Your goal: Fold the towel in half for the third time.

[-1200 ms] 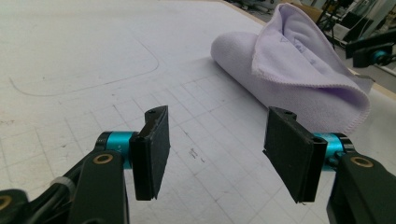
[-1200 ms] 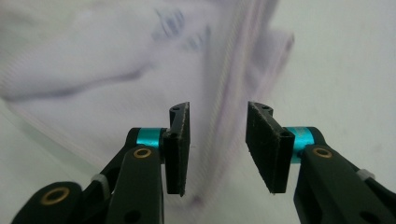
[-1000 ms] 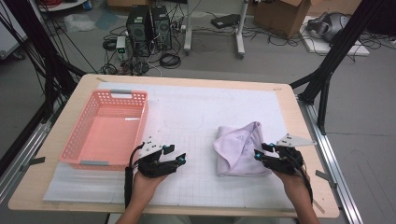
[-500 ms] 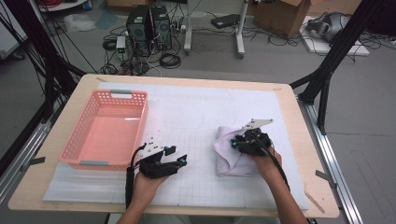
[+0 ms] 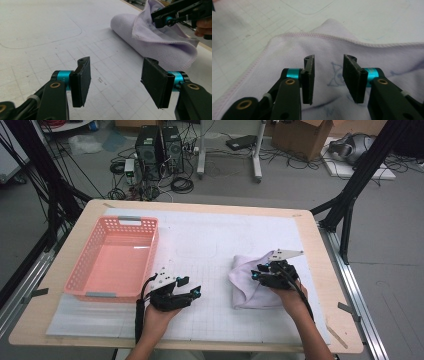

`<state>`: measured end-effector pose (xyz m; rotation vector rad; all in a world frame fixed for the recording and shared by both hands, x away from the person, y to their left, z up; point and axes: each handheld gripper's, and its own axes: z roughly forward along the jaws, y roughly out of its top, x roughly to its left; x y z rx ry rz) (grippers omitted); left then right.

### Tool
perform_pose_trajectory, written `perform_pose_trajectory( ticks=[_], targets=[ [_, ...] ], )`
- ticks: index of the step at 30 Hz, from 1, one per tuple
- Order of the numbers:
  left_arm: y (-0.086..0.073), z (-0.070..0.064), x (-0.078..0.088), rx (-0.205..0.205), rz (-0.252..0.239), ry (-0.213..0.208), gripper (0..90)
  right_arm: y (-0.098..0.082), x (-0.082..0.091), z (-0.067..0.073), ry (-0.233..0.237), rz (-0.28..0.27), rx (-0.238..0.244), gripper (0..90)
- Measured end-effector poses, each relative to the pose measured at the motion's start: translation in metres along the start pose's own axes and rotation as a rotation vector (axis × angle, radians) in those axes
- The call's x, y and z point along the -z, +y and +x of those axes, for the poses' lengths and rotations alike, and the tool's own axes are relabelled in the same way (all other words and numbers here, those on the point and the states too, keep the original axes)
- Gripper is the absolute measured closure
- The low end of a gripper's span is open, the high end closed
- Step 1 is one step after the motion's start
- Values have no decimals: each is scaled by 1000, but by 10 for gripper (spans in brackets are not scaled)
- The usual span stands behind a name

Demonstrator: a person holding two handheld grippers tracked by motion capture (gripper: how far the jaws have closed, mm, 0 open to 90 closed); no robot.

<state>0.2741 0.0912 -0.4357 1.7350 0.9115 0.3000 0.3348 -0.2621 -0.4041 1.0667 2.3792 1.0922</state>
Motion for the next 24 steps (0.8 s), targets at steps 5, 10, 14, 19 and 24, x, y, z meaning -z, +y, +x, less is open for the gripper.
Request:
perform_pose_trajectory(
  ticks=[5,10,14,19,24],
  targets=[
    [0,0,-1,2,4,-5,409,4,-27,7,7,50,33,689],
    [0,1,-1,5,6,-4,409,5,-26,12,4,62,84,863],
    [-1,1,-1,6,2,0,409,2,-5,10,7,-3,74,861],
    [0,2,0,9,-1,1,409,-9,23,3,9,-76,47,862],
    [0,3,1,16,-5,4,409,-39,46,-8,-30,-67,10,855]
  ],
)
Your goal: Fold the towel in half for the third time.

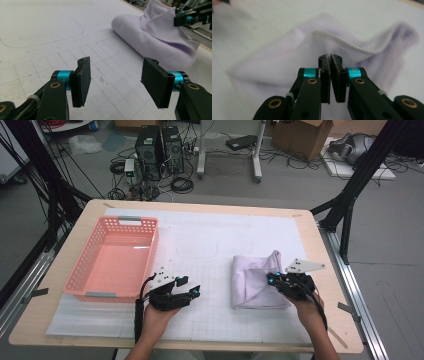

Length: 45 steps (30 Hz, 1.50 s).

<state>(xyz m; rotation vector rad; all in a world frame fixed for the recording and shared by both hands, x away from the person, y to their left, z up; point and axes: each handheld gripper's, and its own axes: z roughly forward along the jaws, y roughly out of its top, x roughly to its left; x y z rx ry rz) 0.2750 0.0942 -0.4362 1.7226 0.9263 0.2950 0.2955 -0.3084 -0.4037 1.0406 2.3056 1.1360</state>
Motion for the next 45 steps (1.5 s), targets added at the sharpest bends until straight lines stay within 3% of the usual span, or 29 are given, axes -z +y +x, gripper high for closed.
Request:
perform_pose_trajectory(
  ticks=[3,5,8,10,14,18,20,25,28,31,35,37,40,43,45],
  targets=[
    [0,0,0,-4,0,0,409,-19,8,-10,-28,27,-45,755],
    [0,0,0,-1,-1,3,409,-23,18,-15,-26,-17,-104,697],
    [0,-1,-1,-3,3,1,408,-8,27,-15,-25,-100,-126,589],
    [0,-1,-2,-6,3,0,408,6,24,-12,-17,-110,-104,562],
    [0,-1,-2,-6,2,-2,408,33,-3,-2,-24,-55,-12,555],
    [0,-3,-2,-8,0,-9,408,33,-28,-11,-52,78,-42,603],
    [0,-3,-2,-12,2,-8,408,26,-26,-15,-48,110,-52,660],
    [0,-2,-1,-10,2,-4,406,1,-8,-18,-49,135,-30,692],
    [0,-2,0,-10,-1,0,406,-16,1,-22,-65,176,-25,698],
    [0,-1,0,-9,-1,1,406,-26,17,-25,-83,123,-60,693],
    [0,-1,-2,-13,1,-1,406,-14,31,-23,-49,-9,-96,636],
    [0,-2,-2,-14,5,-2,406,0,27,-20,-25,-41,-98,591],
    [0,-2,-3,-15,5,-5,406,17,7,-12,13,-27,-70,517],
    [-1,-2,-3,-15,7,-5,406,23,-20,-5,26,55,-37,496],
    [-1,-3,-3,-13,6,-9,406,21,-34,-5,32,139,-37,546]
  ],
)
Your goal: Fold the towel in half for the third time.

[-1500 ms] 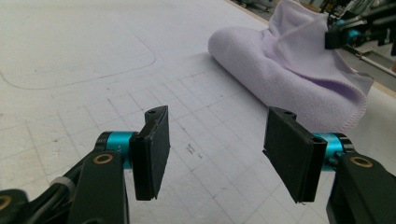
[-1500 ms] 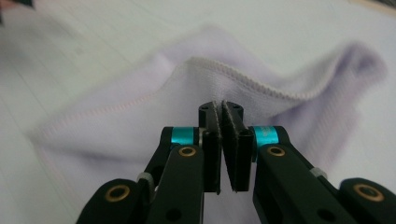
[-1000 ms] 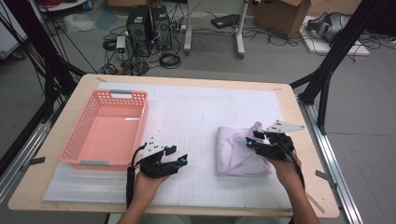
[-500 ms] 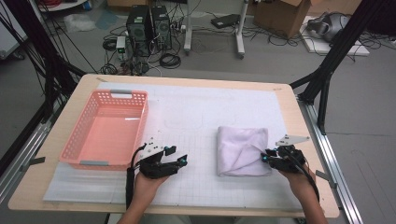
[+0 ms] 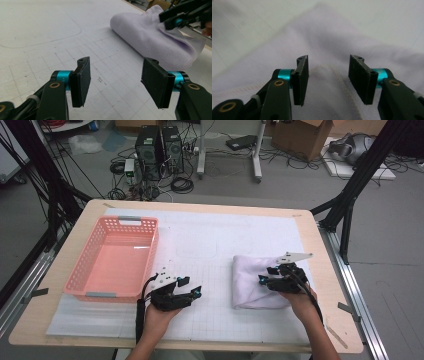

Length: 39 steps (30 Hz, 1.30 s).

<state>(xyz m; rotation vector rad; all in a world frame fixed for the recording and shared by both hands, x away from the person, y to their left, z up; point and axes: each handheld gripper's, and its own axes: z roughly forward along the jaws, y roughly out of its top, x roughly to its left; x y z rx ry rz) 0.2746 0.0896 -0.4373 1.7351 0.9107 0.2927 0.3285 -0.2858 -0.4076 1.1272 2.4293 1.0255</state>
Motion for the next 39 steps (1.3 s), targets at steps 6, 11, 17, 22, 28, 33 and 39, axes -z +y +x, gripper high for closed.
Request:
perform_pose_trajectory(
  ticks=[6,11,17,22,28,33,39],
  targets=[
    [-1,0,1,-2,4,3,406,-18,20,2,30,-56,38,855],
    [0,1,2,0,-4,9,406,-50,51,2,49,-120,48,833],
    [0,1,2,-1,-4,11,406,-78,76,-6,80,-154,-18,629],
    [0,0,0,-4,1,8,406,-60,87,-9,41,-282,-80,636],
    [0,1,0,2,-3,7,406,-34,48,-1,-31,-140,1,682],
    [-1,1,1,1,1,10,406,-57,36,9,2,-54,58,665],
    [0,0,1,-3,-2,10,406,-81,53,5,-12,-67,50,637]
  ],
)
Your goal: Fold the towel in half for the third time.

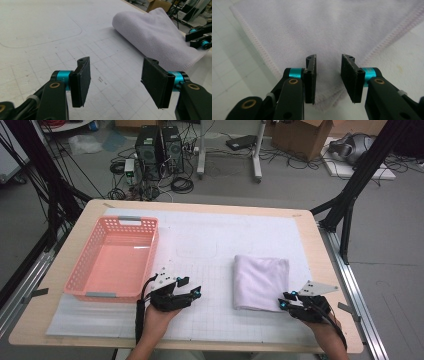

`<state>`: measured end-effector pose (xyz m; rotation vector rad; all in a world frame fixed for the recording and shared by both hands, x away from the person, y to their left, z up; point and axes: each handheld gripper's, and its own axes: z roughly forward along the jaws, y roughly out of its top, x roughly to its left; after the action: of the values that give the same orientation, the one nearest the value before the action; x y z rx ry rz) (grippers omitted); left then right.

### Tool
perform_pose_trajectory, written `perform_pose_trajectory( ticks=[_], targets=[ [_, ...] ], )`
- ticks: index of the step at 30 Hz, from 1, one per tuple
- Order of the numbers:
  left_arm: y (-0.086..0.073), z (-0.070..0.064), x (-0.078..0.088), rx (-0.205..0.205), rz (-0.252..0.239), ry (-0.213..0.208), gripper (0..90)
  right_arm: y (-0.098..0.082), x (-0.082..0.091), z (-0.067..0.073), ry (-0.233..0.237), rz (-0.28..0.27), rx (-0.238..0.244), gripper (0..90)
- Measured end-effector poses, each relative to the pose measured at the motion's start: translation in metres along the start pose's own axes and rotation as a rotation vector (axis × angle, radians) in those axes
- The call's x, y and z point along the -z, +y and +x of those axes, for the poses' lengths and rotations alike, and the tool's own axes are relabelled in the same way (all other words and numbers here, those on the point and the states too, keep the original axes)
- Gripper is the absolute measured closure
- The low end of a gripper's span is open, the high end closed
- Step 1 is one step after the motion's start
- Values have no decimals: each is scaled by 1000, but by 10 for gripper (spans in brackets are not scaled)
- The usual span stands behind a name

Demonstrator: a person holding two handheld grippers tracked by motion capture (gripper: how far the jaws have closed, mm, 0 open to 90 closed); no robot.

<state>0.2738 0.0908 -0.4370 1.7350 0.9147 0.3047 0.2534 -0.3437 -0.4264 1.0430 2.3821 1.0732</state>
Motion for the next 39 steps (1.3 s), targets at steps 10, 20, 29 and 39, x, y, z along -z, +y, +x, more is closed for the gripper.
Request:
perform_pose_trajectory(
  ticks=[10,20,29,39],
  targets=[
    [0,1,0,1,2,-1,406,10,-20,-18,-90,24,-78,624],
    [0,1,1,4,-3,0,406,46,-28,-23,-102,-67,-88,614],
    [0,1,0,-2,2,-1,405,51,-39,-34,-159,51,-145,586],
    [0,2,-1,1,0,-7,405,110,-104,-20,-93,104,-21,578]
  ],
)
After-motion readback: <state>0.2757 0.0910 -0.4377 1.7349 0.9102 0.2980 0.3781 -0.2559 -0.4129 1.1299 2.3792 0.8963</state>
